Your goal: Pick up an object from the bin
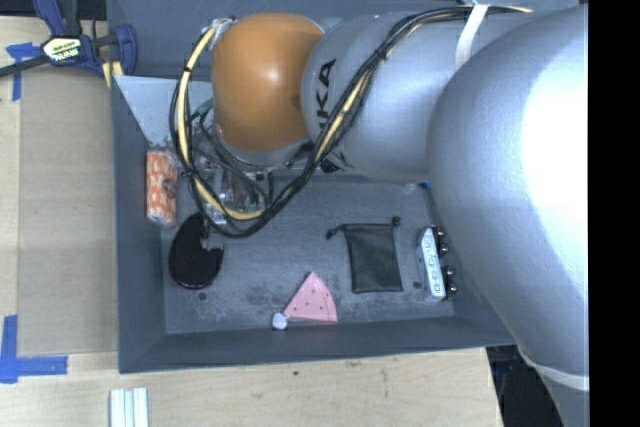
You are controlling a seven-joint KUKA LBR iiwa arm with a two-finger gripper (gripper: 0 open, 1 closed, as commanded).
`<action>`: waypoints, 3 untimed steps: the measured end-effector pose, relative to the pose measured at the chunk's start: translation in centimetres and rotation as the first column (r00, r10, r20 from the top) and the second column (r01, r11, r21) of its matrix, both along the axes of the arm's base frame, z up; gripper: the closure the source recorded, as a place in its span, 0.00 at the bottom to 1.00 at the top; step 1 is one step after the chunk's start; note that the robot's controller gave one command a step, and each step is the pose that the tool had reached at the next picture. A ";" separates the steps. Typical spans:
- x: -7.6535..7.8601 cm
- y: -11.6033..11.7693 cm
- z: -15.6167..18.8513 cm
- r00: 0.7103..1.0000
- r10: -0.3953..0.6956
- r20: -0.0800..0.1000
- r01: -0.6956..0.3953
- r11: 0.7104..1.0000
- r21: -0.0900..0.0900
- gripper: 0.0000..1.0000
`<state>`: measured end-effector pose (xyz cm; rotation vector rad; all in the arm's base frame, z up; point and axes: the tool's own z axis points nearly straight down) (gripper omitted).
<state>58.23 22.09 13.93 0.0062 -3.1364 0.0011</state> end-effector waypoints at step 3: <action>-3.2 0.2 0.0 0.831 0.555 0.015 -0.556 0.831 -0.001 0.00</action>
Offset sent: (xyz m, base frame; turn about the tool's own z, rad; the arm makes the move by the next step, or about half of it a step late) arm -0.0310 0.0051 -0.0693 -0.4132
